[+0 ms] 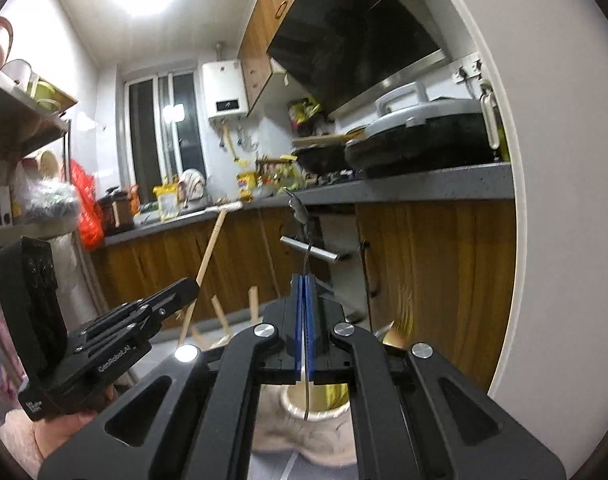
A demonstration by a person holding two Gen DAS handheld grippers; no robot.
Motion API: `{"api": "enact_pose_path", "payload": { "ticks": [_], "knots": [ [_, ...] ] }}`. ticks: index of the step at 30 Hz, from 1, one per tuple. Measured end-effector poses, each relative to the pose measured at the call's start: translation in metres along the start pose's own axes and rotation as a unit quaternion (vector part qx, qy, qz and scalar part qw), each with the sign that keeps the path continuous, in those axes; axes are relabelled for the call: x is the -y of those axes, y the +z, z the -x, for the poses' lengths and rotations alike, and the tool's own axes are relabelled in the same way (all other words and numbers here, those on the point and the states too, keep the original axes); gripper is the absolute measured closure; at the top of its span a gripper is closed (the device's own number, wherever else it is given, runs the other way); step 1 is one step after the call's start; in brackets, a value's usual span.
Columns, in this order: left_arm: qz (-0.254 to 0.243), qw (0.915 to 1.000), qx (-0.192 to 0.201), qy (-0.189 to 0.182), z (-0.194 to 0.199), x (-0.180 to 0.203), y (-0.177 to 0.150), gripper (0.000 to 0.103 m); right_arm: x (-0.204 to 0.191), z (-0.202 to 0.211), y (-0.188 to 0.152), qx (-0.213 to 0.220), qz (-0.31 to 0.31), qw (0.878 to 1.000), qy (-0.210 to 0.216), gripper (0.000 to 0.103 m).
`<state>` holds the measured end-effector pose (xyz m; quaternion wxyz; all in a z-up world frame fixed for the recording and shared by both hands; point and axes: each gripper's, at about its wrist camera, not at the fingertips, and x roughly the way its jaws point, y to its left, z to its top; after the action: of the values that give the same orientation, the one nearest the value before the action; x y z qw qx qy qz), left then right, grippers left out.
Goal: Organize utensils
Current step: 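Lift the chopstick and silver spoon and lower them into the holder cups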
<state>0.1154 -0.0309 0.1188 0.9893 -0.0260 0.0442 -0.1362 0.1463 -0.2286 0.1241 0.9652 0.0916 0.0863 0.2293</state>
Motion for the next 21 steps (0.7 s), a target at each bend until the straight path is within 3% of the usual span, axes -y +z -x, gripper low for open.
{"api": "enact_pose_path", "payload": {
  "ticks": [4,9,15,21],
  "knots": [
    [0.003,0.9991,0.033,0.026,-0.021,-0.006,0.004,0.098,0.006,-0.013,-0.004,0.015,-0.001,1.000,-0.012,0.102],
    [-0.044,0.9944,0.066,0.070,-0.035,0.008,-0.002,0.098,0.010,-0.021,-0.013,0.022,0.009,1.000,-0.016,0.102],
    [-0.042,0.9948,0.050,0.078,-0.048,0.003,-0.012,0.098,0.012,-0.035,-0.026,-0.009,-0.002,1.000,-0.001,0.102],
    [-0.017,0.9975,0.028,0.062,-0.020,-0.001,-0.026,0.098,0.017,-0.036,-0.042,-0.041,-0.020,0.999,0.004,0.102]
  ]
}}
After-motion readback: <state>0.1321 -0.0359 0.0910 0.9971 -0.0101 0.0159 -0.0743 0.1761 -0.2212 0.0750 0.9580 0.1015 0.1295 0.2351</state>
